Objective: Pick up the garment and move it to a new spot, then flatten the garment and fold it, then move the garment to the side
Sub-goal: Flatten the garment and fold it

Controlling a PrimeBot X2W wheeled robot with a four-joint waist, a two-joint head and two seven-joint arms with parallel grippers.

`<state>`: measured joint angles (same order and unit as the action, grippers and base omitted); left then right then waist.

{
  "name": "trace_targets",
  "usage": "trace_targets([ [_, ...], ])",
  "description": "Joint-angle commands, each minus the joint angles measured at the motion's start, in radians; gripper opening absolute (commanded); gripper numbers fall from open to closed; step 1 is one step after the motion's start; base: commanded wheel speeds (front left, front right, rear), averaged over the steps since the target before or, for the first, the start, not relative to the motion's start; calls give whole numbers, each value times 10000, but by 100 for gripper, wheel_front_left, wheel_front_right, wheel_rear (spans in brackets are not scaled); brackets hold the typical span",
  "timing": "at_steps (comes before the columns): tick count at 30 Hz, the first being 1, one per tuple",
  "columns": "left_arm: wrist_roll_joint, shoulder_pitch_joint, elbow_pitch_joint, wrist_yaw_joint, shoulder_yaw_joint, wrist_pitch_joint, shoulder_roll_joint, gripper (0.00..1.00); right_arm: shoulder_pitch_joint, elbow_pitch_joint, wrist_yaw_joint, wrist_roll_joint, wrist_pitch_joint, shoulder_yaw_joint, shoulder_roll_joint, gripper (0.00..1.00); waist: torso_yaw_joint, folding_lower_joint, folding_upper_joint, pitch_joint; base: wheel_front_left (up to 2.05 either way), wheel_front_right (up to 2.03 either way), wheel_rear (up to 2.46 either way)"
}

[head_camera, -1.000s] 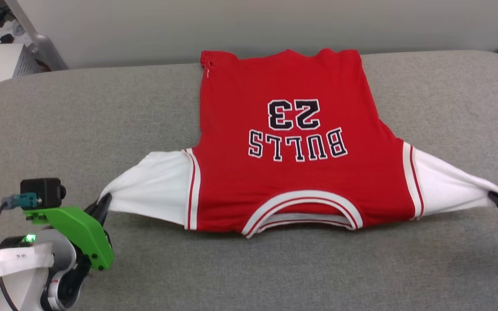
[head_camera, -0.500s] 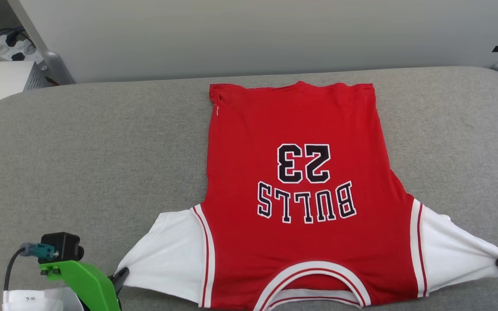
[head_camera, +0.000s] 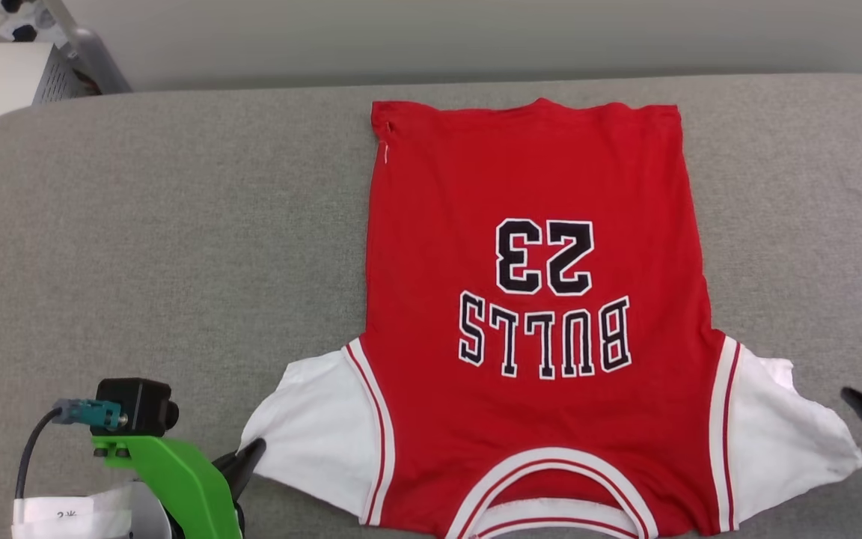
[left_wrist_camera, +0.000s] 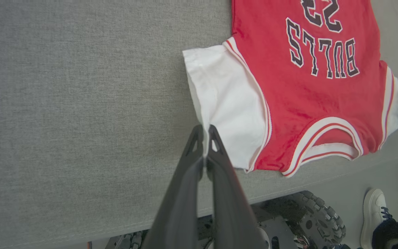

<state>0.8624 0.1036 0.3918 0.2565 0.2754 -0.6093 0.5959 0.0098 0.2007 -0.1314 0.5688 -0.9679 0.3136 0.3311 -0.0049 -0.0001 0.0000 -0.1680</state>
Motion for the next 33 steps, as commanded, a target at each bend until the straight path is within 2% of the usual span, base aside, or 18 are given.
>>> trace_targets([
  [1, -38, -114, 212, 84, 3, -63, 33, 0, -361, 171, 7, 109, -19, -88, 89, 100, 321, 1, 0, -571, 0, 0, 0],
  [6, -369, -379, 1027, 175, 225, -367, 242, 0, -1726, 410, 7, 66, -485, -326, 294, 100, 799, 1, 0, -1548, 0, 0, 0],
  [10, -557, -618, 1608, 183, 323, -470, 318, 0, -3314, 136, 7, -159, -981, -588, 530, 100, 1207, 1, 0, -2431, 0, 0, 0],
  [14, -671, -910, 2001, 73, 431, -554, 374, 0, -5087, -580, 7, -518, -1494, -853, 854, 100, 1672, 1, 0, -3230, 0, 0, 0],
  [16, -751, -1291, 2054, -76, 529, -473, 273, 0, -7278, -1928, 7, -1185, -2017, -1093, 1262, 100, 2246, 1, 0, -4000, 0, 0, 0],
  [18, -762, -1394, 1999, -170, 642, -410, 176, 0, -8016, -2502, 7, -1468, -2137, -1154, 1427, 100, 2463, 1, 0, -4213, 0, 0, 0],
  [26, -950, -1690, 1823, -476, 1124, -141, -172, 0, -9915, -4335, 7, -2510, -2405, -1454, 2019, 100, 3098, 1, 0, -4753, 0, 0, 0],
  [33, -913, -1878, 1623, -658, 1439, -1, -502, 0, -10646, -5329, 7, -2908, -2240, -1567, 2090, 100, 3377, 1, 0, -5019, 0, 0, 0],
])
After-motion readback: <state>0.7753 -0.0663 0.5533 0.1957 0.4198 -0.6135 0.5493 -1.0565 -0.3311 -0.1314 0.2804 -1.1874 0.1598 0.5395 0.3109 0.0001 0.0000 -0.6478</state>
